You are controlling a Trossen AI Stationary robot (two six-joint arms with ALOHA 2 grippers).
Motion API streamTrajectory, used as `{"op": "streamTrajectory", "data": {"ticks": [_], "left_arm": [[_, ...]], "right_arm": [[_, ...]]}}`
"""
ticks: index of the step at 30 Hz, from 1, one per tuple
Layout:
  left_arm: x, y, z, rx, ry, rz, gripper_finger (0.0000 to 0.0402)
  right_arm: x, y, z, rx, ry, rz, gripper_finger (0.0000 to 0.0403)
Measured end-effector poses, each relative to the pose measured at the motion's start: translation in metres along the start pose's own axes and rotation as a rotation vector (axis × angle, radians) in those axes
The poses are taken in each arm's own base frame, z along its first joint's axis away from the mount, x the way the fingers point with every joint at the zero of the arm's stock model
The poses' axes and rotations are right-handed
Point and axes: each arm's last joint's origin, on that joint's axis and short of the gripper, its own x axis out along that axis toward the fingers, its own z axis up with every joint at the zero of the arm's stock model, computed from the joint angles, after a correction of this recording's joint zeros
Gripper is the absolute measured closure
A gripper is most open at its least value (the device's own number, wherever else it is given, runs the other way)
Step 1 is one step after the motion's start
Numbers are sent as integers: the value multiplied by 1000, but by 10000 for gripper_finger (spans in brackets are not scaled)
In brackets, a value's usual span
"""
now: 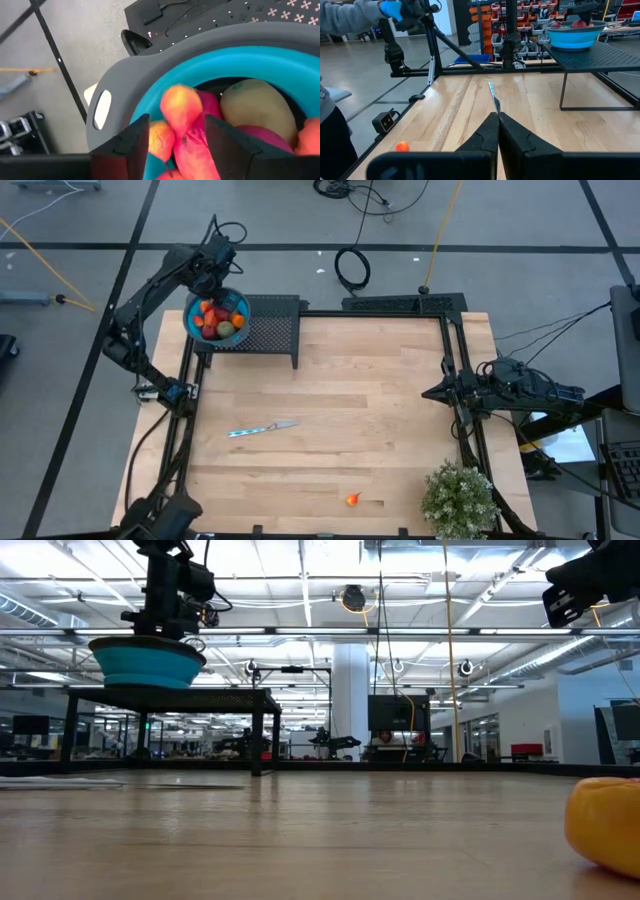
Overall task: Pick & Place Fruit
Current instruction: Put the peach into the blue strainer bowl on the shelf
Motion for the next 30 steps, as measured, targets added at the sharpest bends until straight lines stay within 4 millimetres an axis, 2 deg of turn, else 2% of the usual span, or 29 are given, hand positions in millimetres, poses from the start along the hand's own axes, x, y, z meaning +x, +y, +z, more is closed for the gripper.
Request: {"op": "streamTrajectory", "data": {"ticks": [4,6,14,20,30], "left_arm": [[-2,1,-1,54,-2,1,194],[-11,3,-3,35,-23,4,191],[-76,5,-28,-17,-251,-47,190],[-119,-6,-60,9,-433,-219,190],[-171,-20,-101,155,-741,-566,190]], "right_arm": [[0,0,0,0,0,0,403],[0,0,0,0,0,0,403],[0,0,0,0,0,0,403],[0,0,0,0,0,0,403],[0,0,2,28,-26,4,403]]}}
